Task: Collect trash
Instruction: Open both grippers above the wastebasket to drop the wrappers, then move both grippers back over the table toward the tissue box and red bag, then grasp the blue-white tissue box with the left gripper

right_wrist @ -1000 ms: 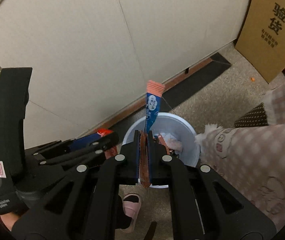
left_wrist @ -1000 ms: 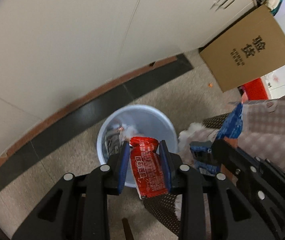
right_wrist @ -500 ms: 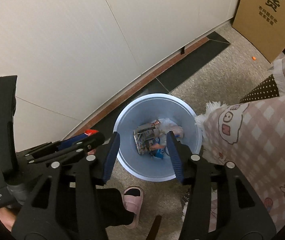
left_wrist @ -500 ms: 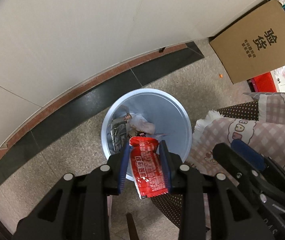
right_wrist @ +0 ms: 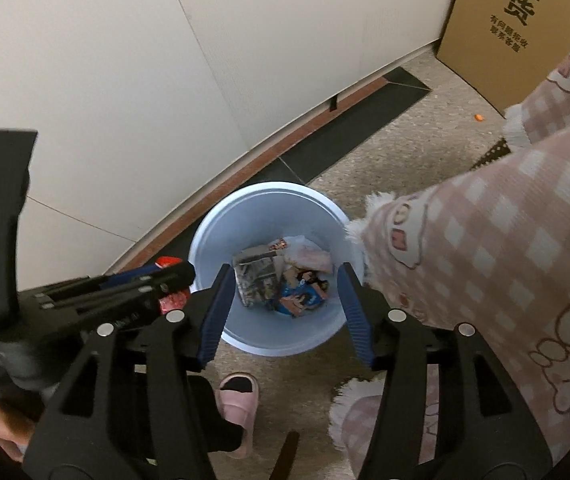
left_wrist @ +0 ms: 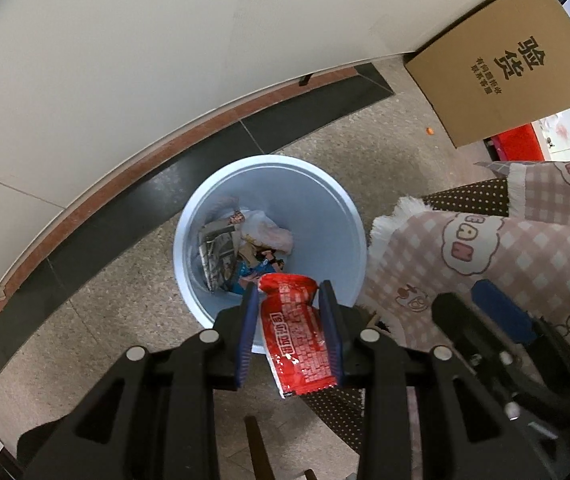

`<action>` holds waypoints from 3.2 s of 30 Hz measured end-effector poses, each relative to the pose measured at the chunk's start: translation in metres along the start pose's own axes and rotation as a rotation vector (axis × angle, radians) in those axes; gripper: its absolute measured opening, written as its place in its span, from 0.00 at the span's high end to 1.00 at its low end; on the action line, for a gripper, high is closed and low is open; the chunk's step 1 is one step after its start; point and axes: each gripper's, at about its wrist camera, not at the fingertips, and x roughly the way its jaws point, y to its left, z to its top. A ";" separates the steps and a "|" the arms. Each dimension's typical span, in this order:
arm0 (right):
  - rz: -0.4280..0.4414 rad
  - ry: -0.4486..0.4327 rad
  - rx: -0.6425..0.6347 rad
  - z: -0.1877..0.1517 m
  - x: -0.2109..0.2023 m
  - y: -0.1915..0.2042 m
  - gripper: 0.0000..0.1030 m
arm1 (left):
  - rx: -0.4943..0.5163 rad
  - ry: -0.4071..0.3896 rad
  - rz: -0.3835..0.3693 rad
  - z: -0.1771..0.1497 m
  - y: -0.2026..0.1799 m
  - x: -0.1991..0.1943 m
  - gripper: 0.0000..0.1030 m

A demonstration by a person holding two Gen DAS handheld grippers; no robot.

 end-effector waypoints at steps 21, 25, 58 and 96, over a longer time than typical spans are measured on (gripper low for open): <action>0.004 -0.035 0.011 -0.010 -0.027 -0.003 0.48 | 0.036 -0.045 -0.047 -0.004 -0.017 -0.039 0.44; 0.018 -0.047 0.013 -0.012 -0.039 0.003 0.48 | 0.038 -0.084 -0.049 -0.013 -0.016 -0.061 0.44; -0.021 -0.656 0.056 -0.085 -0.369 -0.012 0.31 | 0.241 -0.667 -0.074 -0.154 -0.134 -0.346 0.22; -0.206 -0.655 0.505 -0.188 -0.389 -0.276 0.21 | 0.515 -0.269 -0.192 -0.195 -0.377 -0.202 0.89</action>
